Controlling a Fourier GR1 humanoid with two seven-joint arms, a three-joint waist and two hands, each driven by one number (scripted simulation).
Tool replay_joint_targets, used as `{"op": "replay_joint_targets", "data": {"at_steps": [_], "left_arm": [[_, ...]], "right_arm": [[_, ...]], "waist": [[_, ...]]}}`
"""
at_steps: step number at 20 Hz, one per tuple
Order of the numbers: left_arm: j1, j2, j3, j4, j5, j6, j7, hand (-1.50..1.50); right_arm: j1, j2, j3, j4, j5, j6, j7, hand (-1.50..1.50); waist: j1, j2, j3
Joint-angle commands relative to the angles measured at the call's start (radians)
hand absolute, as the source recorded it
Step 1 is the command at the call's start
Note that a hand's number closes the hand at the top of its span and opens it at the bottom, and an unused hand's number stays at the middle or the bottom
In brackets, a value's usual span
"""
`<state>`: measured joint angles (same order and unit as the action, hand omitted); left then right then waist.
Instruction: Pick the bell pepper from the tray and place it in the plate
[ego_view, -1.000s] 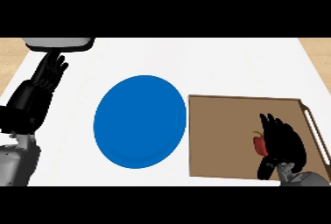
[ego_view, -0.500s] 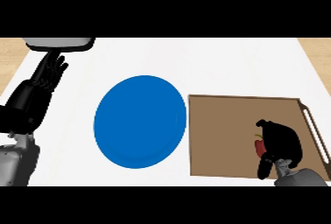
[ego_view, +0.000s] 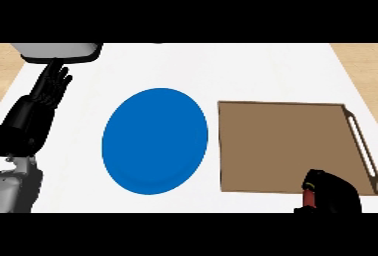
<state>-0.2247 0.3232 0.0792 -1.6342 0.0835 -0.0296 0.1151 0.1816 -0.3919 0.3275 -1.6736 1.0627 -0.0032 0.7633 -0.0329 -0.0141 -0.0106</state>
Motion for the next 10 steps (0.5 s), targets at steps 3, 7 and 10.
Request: {"op": "replay_joint_targets", "data": {"at_steps": [3, 7, 10], "left_arm": [[-0.028, 0.004, 0.018, 0.041, 0.002, -0.015, -0.012, 0.00], [-0.045, -0.010, -0.003, -0.018, -0.005, -0.002, 0.050, 0.00], [-0.012, -0.024, -0.007, 0.021, -0.023, -0.014, -0.027, 0.00]], "right_arm": [[0.338, 0.003, 0.056, -0.189, 0.147, -0.219, 0.062, 1.50], [0.421, -0.031, 0.123, -0.463, 0.224, -0.172, 0.100, 1.50], [0.382, 0.010, 0.186, -0.495, 0.241, -0.196, 0.075, 1.50]], "waist": [[0.006, 0.010, 0.010], [0.013, 0.009, 0.010], [0.020, 0.011, 0.010]]}}
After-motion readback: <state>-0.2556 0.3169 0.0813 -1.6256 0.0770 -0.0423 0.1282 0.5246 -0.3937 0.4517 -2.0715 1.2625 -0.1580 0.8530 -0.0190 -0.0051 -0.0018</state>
